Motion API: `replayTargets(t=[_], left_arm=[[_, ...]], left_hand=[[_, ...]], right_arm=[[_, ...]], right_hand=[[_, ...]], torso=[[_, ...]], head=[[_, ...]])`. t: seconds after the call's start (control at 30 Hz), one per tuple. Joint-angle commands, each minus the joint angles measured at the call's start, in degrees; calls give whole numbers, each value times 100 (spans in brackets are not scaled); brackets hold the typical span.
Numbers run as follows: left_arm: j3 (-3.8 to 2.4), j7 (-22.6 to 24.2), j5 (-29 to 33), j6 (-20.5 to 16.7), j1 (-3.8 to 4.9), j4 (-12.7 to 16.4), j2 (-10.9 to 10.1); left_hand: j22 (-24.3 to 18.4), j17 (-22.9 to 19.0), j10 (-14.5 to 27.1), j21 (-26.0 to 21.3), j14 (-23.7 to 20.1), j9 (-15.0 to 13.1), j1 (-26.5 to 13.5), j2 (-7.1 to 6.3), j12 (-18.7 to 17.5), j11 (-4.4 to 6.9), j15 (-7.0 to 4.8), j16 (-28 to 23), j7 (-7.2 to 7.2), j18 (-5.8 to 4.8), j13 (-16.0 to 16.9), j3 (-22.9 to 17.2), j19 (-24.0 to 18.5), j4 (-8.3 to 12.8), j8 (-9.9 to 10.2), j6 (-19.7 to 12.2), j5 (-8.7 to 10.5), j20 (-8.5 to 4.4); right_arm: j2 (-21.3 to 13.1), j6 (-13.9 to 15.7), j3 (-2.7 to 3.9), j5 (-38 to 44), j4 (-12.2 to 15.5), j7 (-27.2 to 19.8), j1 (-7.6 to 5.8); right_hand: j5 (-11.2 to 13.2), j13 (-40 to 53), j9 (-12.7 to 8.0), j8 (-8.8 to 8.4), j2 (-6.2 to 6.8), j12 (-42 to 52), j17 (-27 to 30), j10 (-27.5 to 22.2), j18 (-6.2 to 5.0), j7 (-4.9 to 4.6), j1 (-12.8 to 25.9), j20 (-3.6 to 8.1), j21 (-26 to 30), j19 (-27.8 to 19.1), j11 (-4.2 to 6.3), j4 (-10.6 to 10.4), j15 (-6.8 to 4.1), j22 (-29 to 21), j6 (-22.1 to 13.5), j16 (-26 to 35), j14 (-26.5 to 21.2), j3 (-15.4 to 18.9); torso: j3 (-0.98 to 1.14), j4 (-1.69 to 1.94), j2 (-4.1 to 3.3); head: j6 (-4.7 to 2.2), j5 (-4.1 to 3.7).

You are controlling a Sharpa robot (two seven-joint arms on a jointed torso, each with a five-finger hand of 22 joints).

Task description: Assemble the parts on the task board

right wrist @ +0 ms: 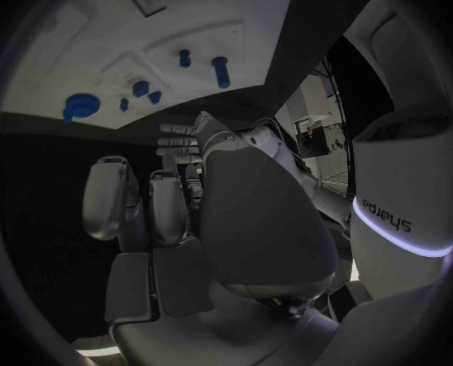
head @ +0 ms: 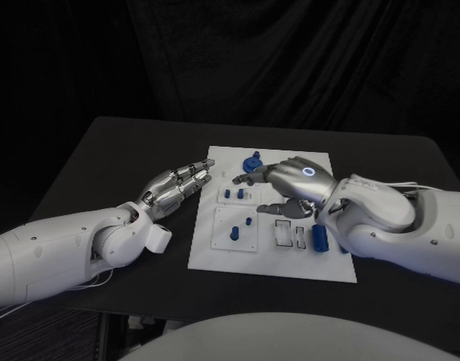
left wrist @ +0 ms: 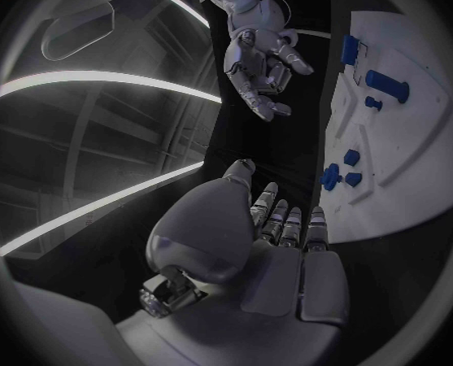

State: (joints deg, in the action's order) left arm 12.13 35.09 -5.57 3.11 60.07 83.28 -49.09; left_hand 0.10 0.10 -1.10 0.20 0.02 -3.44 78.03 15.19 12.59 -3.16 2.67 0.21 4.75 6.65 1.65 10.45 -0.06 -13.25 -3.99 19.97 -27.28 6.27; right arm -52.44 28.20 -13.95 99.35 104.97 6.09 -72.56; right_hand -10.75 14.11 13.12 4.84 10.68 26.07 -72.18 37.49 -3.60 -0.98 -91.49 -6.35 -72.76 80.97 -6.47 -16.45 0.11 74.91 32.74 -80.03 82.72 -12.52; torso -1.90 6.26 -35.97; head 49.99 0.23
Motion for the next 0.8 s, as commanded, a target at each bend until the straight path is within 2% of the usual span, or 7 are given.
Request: replayTargets(t=[0.03,0.13,0.27,0.47,0.57,0.67,0.8], left_arm=[[-6,174,24,-49,-8,19,-13],[-6,264,24,-114,-8,35,-41],[-6,391,24,-183,-7,52,-71],[-7,519,24,-253,-7,39,-55],[-7,538,24,-264,-7,48,-69],[-7,536,24,-256,-7,56,-94],[-7,521,24,-245,-7,48,-116]], left_hand=[[1,-10,36,-17,-2,95,-438,-8,-48,23,28,-21,-49,123,-1,336,8,-419,109,-476,1276,47],[-2,-10,55,-18,-2,167,-858,113,-109,56,9,-21,-153,119,-13,529,7,-360,211,-818,1709,51],[-9,-10,91,-20,-2,244,-1075,128,-266,64,21,-21,-623,119,-31,647,6,-355,303,-1342,2051,37],[-10,-10,113,-20,-2,308,-1015,136,-480,199,77,-21,-1676,76,-54,600,6,-348,364,-1827,1898,55],[-10,-10,113,-20,-2,313,-978,143,-500,226,85,-21,-1785,71,-55,568,6,-348,369,-1855,1788,58],[-10,-10,109,-20,-2,311,-877,143,-507,214,89,-21,-1775,72,-55,510,6,-347,367,-1850,1558,61],[-10,-10,102,-20,-2,309,-785,148,-488,165,83,-21,-1679,77,-50,450,6,-349,365,-1839,1330,63]], right_arm=[[-306,123,-11,-931,160,4,-124],[-584,-25,-16,-1139,235,44,-198],[-974,-170,-20,-1457,238,98,-239],[-1456,-410,-23,-1959,180,402,-71],[-1582,-625,-24,-2055,205,795,61],[-1637,-815,-25,-2075,252,1199,183],[-1627,-941,-26,-1602,339,1728,336]], right_hand=[[-79,44,9,54,-120,181,-19,157,-24,-76,29,-22,-30,23,0,3,32,1000,188,-36,32,-75],[-83,148,66,174,-251,457,31,461,-33,-269,203,-36,16,-1,17,9,48,987,520,-7,7,-99],[-259,1901,190,436,-332,3013,1121,758,-245,-424,417,105,1055,-616,351,112,-128,687,981,768,-664,-77],[-3,6404,1096,1969,-406,5993,-629,3952,-81,-447,881,201,387,-178,535,39,-242,931,945,-379,172,76],[68,7261,1397,2551,-515,6297,-1192,4887,-21,-458,1548,221,44,-3,550,-30,-234,1013,978,-696,438,188],[-65,7589,1450,2728,-572,6393,-1351,5251,-37,-417,2603,217,93,-52,521,-44,-194,992,1075,-779,509,257],[-173,7589,1479,2805,-412,6393,-1618,5251,-13,-466,2949,186,-39,-18,523,-48,-199,1022,1035,-917,640,22]], torso=[[-5,-1,0],[-6,8,4],[0,0,-5],[-25,33,-1],[-23,14,-16],[-14,-11,-27],[-26,16,-35]], head=[[1,-36],[1,-51],[1,-91],[1,-247],[1,-275],[1,-270],[1,-289]])
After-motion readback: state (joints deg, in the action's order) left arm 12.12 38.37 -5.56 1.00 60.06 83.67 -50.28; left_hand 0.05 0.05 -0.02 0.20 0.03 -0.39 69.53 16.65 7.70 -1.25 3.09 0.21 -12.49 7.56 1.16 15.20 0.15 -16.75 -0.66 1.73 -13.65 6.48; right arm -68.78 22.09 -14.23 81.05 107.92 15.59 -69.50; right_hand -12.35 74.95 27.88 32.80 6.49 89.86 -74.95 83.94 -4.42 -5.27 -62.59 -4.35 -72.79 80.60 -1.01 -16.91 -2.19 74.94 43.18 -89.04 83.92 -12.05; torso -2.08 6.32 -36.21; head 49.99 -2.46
